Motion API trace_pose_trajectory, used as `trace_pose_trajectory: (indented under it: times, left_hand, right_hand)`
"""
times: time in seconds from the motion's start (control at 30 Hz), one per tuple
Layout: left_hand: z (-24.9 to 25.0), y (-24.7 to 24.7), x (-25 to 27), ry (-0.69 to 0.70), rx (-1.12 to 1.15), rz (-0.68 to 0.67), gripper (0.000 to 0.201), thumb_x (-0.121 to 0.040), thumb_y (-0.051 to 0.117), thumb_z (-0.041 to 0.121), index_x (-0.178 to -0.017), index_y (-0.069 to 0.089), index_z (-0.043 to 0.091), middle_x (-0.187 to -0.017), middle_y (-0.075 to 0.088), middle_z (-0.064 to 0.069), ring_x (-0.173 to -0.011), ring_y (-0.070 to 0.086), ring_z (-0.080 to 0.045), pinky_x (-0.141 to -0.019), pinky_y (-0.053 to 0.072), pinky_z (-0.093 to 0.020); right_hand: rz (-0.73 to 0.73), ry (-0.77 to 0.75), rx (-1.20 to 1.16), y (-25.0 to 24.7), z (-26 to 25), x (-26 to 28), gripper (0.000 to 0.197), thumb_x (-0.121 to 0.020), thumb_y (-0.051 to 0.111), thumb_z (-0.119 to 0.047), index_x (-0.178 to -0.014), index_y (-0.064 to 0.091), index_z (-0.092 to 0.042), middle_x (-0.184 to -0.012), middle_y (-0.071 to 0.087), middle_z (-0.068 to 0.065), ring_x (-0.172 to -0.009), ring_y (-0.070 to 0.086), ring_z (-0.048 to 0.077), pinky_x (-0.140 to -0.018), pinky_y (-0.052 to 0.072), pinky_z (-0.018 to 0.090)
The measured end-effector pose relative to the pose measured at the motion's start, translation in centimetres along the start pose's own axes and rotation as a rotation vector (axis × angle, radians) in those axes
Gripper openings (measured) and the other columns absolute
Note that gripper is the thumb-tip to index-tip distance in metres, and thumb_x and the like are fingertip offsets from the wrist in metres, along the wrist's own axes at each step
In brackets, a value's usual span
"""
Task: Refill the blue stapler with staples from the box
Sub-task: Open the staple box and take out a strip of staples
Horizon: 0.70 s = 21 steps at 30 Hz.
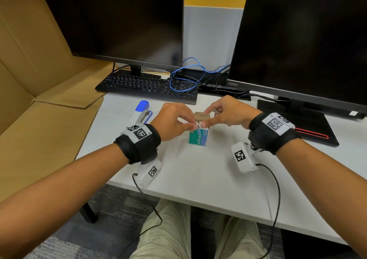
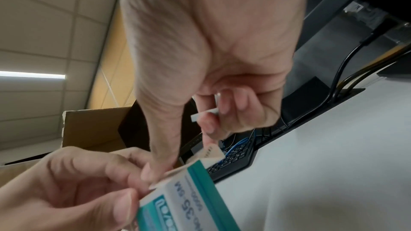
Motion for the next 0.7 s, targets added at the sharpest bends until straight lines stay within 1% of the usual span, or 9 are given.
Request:
trace_pose_trajectory:
  times: [0.07,0.13,0.2,0.3,0.4,0.47,0.53,0.6,0.7]
  left_hand:
    - [0.1,0.1,0.0,0.004,0.015,-0.001,0.011,-0.077,0.079,0.022,-0.084,0.081,0.014,-0.099,0.069,-0.002,-0.09,0.063,-0.013,-0.075,0.059,-0.033]
    - [0.3,0.2,-0.2,-0.003,0.012,-0.002,0.009,-0.076,0.08,0.021,-0.082,0.079,0.014,-0.099,0.067,-0.002,-0.088,0.063,-0.012,-0.072,0.06,-0.032]
    - [0.6,0.3,-0.4,-0.044,0.067,0.007,0.015,-0.074,0.081,0.019,-0.083,0.069,0.016,-0.103,0.062,-0.002,-0.087,0.068,-0.014,-0.063,0.06,-0.027]
    - [1.0,0.3,-0.7,-0.126,0.074,-0.018,0.043,-0.075,0.081,0.019,-0.106,0.051,0.022,-0.124,0.052,0.001,-0.089,0.069,-0.013,-0.053,0.052,-0.016]
    - [1.3,0.1,-1.2,-0.147,0.019,-0.133,0.071,-0.079,0.076,0.018,-0.136,0.035,0.026,-0.144,0.044,0.0,-0.095,0.066,-0.016,-0.065,0.05,-0.016]
    - [1.3,0.1,-1.4,-0.126,-0.006,-0.184,0.076,-0.081,0.074,0.019,-0.143,0.03,0.026,-0.143,0.049,-0.003,-0.096,0.065,-0.018,-0.075,0.052,-0.024]
    - [1.3,0.1,-1.4,-0.108,-0.04,-0.184,0.069,-0.082,0.074,0.023,-0.14,0.038,0.027,-0.131,0.058,-0.003,-0.095,0.065,-0.016,-0.079,0.053,-0.027]
    - [1.2,0.1,-1.2,-0.099,-0.069,-0.159,0.054,-0.082,0.074,0.026,-0.13,0.051,0.025,-0.12,0.063,-0.001,-0.094,0.066,-0.015,-0.076,0.055,-0.027]
    - [1.1,0.3,-0.9,-0.074,-0.032,-0.12,0.039,-0.082,0.074,0.023,-0.118,0.063,0.02,-0.11,0.069,-0.001,-0.095,0.068,-0.016,-0.075,0.06,-0.029]
  right_hand:
    - [0.071,-0.039,-0.065,0.0,0.1,0.1,0.034,-0.076,0.077,-0.045,-0.102,0.076,-0.023,-0.075,0.051,-0.007,-0.072,0.045,0.009,-0.056,0.038,0.022]
    - [0.136,-0.061,-0.1,0.0,0.3,0.1,0.022,-0.083,0.072,-0.041,-0.096,0.079,-0.023,-0.076,0.052,-0.004,-0.071,0.043,0.012,-0.054,0.038,0.022]
    - [0.184,-0.105,-0.081,-0.1,0.4,0.1,0.016,-0.087,0.071,-0.029,-0.096,0.079,-0.019,-0.074,0.052,-0.005,-0.071,0.042,0.012,-0.058,0.037,0.02]
    - [0.234,-0.149,-0.013,-0.3,0.3,0.0,0.014,-0.086,0.072,-0.02,-0.098,0.078,-0.016,-0.077,0.055,-0.003,-0.073,0.044,0.01,-0.064,0.041,0.023]
    - [0.283,-0.159,0.045,0.0,-0.1,-0.1,0.012,-0.087,0.071,-0.018,-0.097,0.077,-0.017,-0.071,0.053,-0.004,-0.066,0.043,0.008,-0.061,0.04,0.022]
    - [0.325,-0.19,0.049,0.0,-0.5,0.1,0.01,-0.087,0.07,-0.018,-0.094,0.077,-0.016,-0.064,0.05,-0.007,-0.061,0.041,0.007,-0.059,0.039,0.022]
    - [0.34,-0.253,0.03,-0.1,-0.9,0.5,0.008,-0.087,0.071,-0.019,-0.089,0.078,-0.015,-0.059,0.047,-0.006,-0.057,0.038,0.009,-0.057,0.038,0.024]
    - [0.309,-0.314,0.002,-0.4,-1.2,1.2,0.01,-0.085,0.073,-0.024,-0.085,0.077,-0.015,-0.056,0.045,-0.002,-0.053,0.035,0.01,-0.053,0.035,0.023]
    - [0.26,-0.344,0.005,-0.8,-1.3,1.9,0.015,-0.083,0.075,-0.029,-0.091,0.076,-0.017,-0.057,0.047,0.004,-0.051,0.035,0.011,-0.052,0.037,0.025]
Point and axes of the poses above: each hand's wrist, its own x-axis away from the middle knuckle, its own y-axis out of the palm, z = x × y, the point moved 1 cm from there along -x, towards the middle knuckle
